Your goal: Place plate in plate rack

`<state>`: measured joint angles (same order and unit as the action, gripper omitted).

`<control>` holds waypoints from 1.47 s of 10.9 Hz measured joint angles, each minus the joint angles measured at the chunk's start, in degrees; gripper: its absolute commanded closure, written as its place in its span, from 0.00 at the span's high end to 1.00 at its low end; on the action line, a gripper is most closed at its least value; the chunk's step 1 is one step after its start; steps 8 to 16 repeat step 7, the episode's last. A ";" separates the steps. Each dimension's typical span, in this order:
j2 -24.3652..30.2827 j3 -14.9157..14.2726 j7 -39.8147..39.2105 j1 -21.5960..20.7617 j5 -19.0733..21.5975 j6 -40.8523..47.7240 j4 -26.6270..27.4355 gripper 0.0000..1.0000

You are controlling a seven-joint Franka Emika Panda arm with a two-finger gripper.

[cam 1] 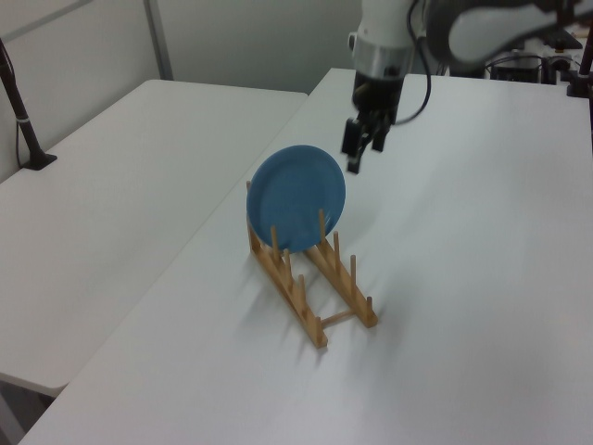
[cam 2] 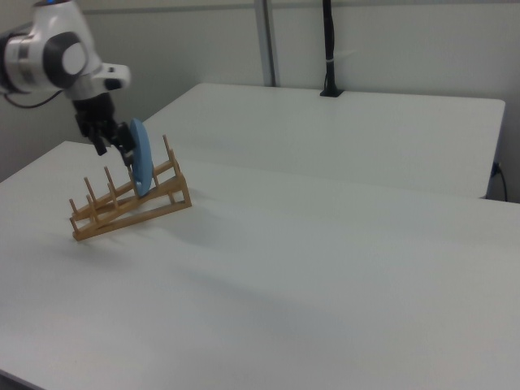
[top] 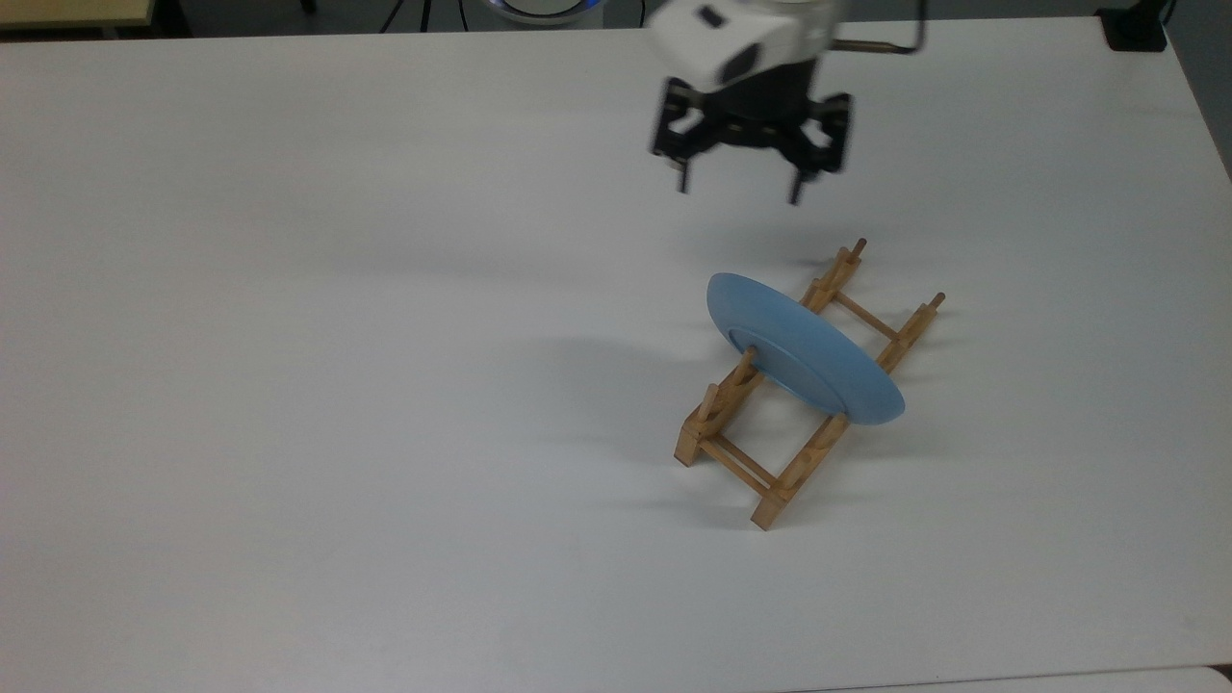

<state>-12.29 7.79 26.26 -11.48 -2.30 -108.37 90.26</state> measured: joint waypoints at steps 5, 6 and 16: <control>5.22 -3.89 -18.24 12.76 3.39 15.68 0.09 1.00; 5.75 -5.53 -19.47 12.78 3.51 15.87 0.10 1.00; 6.26 -6.04 -19.92 12.72 3.53 17.13 0.11 1.00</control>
